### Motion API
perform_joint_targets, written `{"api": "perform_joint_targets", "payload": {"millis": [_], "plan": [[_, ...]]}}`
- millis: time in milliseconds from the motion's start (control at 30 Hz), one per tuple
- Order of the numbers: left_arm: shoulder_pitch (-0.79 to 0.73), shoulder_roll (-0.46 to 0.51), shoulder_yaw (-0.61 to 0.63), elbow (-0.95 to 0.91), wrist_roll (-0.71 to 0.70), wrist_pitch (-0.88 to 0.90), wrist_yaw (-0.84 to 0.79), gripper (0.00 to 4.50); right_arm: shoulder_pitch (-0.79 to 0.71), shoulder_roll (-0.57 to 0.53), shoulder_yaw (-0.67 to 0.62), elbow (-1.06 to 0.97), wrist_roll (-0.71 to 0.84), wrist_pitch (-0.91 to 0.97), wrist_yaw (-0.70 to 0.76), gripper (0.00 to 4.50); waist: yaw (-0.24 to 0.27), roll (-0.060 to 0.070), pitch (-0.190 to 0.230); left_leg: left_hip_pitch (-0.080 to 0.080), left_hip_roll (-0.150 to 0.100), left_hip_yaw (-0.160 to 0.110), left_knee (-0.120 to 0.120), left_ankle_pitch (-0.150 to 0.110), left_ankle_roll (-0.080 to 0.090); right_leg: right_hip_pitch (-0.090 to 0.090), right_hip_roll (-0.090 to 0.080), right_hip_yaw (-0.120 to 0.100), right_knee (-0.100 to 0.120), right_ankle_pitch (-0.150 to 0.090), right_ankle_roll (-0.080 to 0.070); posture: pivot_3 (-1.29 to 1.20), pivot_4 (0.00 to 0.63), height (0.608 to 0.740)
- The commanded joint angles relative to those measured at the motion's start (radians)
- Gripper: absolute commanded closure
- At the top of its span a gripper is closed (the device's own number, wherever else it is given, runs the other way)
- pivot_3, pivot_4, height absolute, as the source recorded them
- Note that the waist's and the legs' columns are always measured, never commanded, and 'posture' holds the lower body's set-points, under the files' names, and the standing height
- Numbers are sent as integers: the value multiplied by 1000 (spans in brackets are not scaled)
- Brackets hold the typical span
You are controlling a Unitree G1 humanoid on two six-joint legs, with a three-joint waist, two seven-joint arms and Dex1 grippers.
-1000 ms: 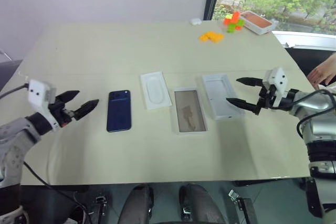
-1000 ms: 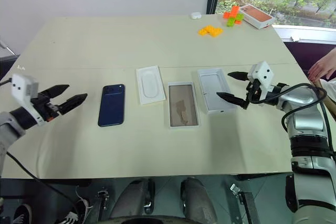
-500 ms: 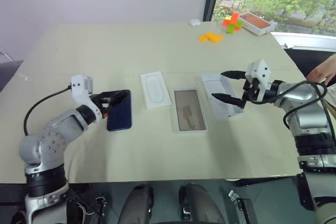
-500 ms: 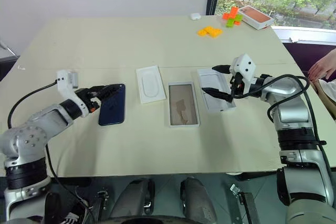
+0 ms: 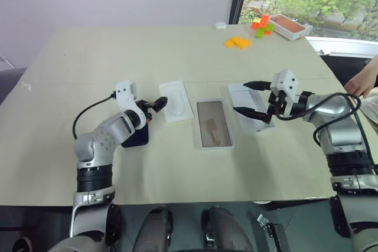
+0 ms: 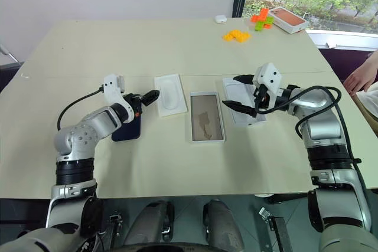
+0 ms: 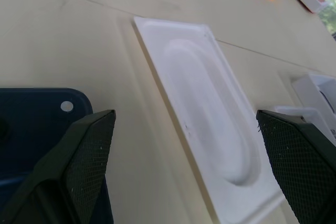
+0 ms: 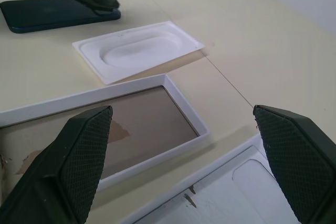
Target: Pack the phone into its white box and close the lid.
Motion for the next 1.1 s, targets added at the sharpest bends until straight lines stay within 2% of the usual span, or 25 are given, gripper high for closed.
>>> {"api": "perform_joint_targets", "payload": {"millis": [33, 267, 367, 500, 900, 1000, 1100], "plan": [[-39, -33, 36, 16, -39, 8, 5, 0, -1, 1, -11, -47, 1, -25, -4, 9, 0, 0, 0, 0, 0, 0, 0, 0, 0, 0, 0, 0, 0, 0, 0, 0, 150, 740], [-68, -75, 71, 70, -28, 17, 72, 0, 18, -24, 28, -103, -24, -20, 33, 9, -1, 0, 0, 0, 0, 0, 0, 0, 0, 0, 0, 0, 0, 0, 0, 0, 150, 740], [-105, -84, 98, 132, -26, 18, 112, 0, 19, -27, 40, -138, 5, 49, 62, 9, 0, 0, 0, 0, 0, 0, 0, 0, 0, 0, 0, 0, 0, 0, 0, 0, 150, 740], [-137, -90, 85, 160, -27, 38, 104, 0, 33, -29, 71, -141, -43, 10, 71, 9, 0, 0, 0, 0, 0, 0, 0, 0, 0, 0, 0, 0, 0, 0, 1, 0, 150, 740], [-204, -120, 83, 276, 2, 63, 111, 0, 7, 4, 71, -132, -46, 12, 39, 9, 2, 0, 0, 0, 0, 0, 0, 0, 0, 0, 0, 0, 0, 0, 1, 0, 150, 740], [-208, -131, 102, 284, -14, 72, 113, 817, 5, 5, 71, -130, -50, 9, 31, 0, 2, 0, 0, 0, -1, 0, 0, 0, 0, 0, 0, 0, 0, 0, 1, 0, 150, 740], [-211, -143, 114, 293, -14, 82, 128, 2282, 6, 5, 70, -137, -52, 4, 28, 0, 2, 0, 0, 0, -1, 0, 0, 0, 0, 0, 0, 0, 0, 0, 1, 0, 150, 740]]}}
